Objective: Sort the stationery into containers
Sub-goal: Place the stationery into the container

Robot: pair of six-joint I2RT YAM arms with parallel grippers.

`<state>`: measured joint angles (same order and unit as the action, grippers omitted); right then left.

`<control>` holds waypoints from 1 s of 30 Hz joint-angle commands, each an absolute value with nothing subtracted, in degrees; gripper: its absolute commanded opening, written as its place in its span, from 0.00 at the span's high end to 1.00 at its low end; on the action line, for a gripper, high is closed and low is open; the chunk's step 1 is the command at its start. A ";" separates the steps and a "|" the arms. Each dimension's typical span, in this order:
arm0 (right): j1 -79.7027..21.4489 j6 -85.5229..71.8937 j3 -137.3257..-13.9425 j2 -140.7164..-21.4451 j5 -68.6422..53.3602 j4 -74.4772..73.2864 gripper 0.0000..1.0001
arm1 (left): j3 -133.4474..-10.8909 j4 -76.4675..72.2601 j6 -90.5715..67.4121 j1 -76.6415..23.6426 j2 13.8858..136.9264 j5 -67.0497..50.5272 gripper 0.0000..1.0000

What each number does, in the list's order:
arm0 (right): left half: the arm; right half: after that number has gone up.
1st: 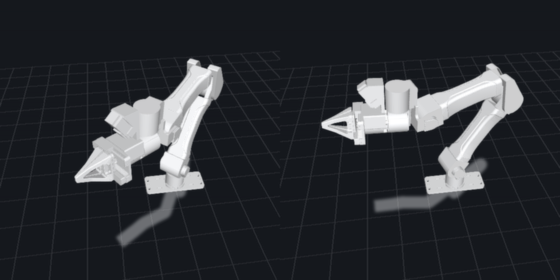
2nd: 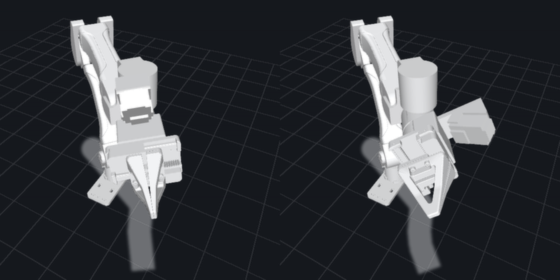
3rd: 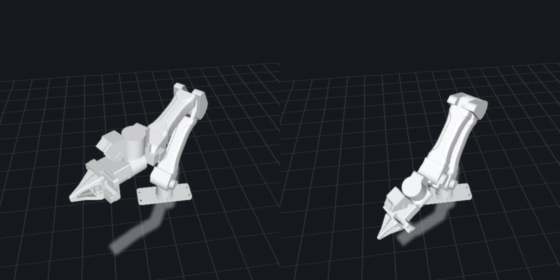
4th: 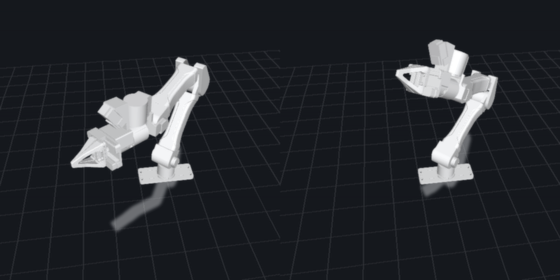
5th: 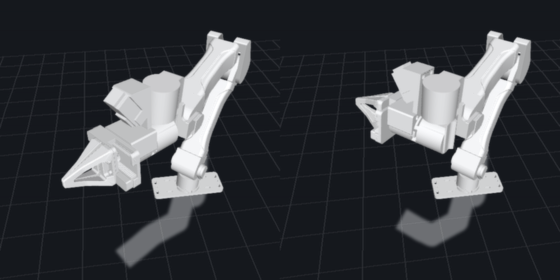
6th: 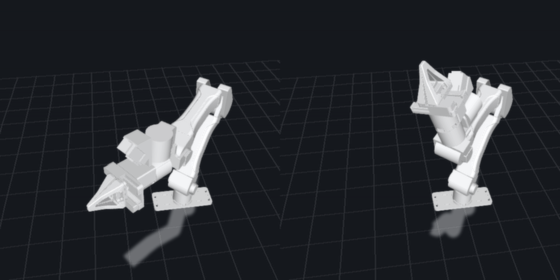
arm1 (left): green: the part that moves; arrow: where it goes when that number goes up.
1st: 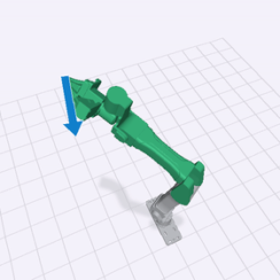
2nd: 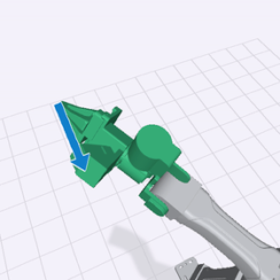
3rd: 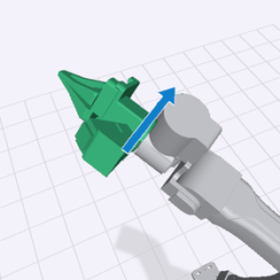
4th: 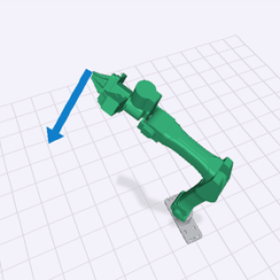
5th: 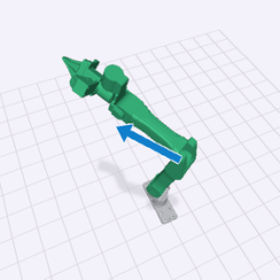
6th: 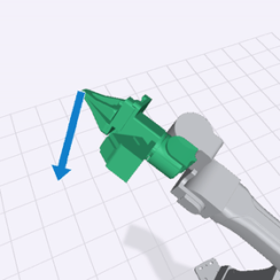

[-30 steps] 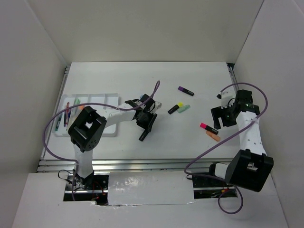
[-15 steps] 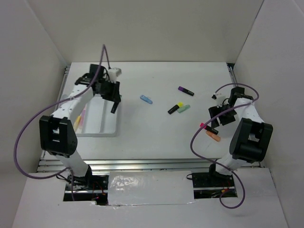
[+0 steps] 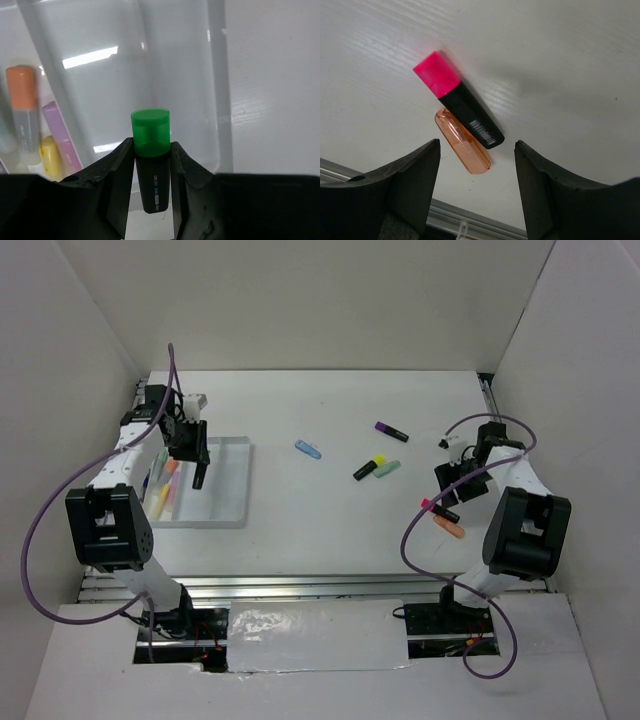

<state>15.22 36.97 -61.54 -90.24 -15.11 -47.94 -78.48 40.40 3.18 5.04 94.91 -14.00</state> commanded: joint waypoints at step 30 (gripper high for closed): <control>14.06 41.75 -60.47 -94.92 -12.66 -44.21 0.51 | -85.08 36.30 4.40 7.56 104.85 -6.76 0.40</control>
